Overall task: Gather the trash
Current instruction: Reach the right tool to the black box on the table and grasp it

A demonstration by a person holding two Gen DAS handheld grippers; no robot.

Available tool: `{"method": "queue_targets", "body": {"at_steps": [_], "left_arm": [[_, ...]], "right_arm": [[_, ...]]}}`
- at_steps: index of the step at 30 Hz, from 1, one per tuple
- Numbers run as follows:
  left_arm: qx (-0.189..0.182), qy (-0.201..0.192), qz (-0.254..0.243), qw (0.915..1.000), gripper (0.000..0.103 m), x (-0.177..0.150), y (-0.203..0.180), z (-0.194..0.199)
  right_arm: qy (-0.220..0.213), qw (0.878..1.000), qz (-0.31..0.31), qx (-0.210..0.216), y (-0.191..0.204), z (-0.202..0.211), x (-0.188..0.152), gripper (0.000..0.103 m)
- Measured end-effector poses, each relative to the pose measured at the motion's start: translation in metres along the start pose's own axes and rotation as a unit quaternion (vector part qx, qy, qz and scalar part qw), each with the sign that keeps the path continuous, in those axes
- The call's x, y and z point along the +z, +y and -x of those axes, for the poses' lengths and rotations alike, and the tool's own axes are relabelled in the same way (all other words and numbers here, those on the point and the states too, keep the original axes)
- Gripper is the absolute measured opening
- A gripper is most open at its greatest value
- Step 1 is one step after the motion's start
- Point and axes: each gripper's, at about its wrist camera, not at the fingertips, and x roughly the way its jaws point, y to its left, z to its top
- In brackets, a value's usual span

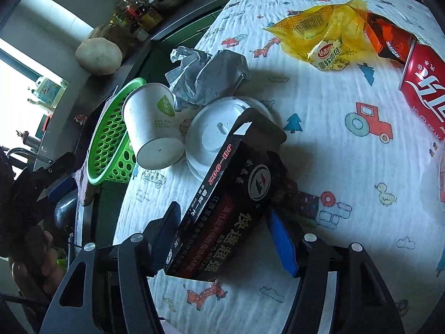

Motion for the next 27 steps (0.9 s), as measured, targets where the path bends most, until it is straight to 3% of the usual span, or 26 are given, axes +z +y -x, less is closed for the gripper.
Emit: {"method": "queue_targets", "body": {"at_steps": [12, 22, 27], "left_arm": [[-0.013, 0.006, -0.024, 0.9996, 0.092, 0.007, -0.028, -0.01], [-0.022, 0.012, -0.043, 0.9988, 0.092, 0.008, -0.047, -0.016], [-0.026, 0.019, -0.039, 0.9987, 0.092, 0.01, -0.051, -0.023]], "right_arm": [[0.0, 1.0, 0.003, 0.014, -0.023, 0.02, -0.011, 0.061], [-0.018, 0.999, 0.028, -0.025, -0.023, 0.038, -0.017, 0.06], [-0.019, 0.999, 0.028, -0.032, -0.025, 0.044, -0.019, 0.053]]}}
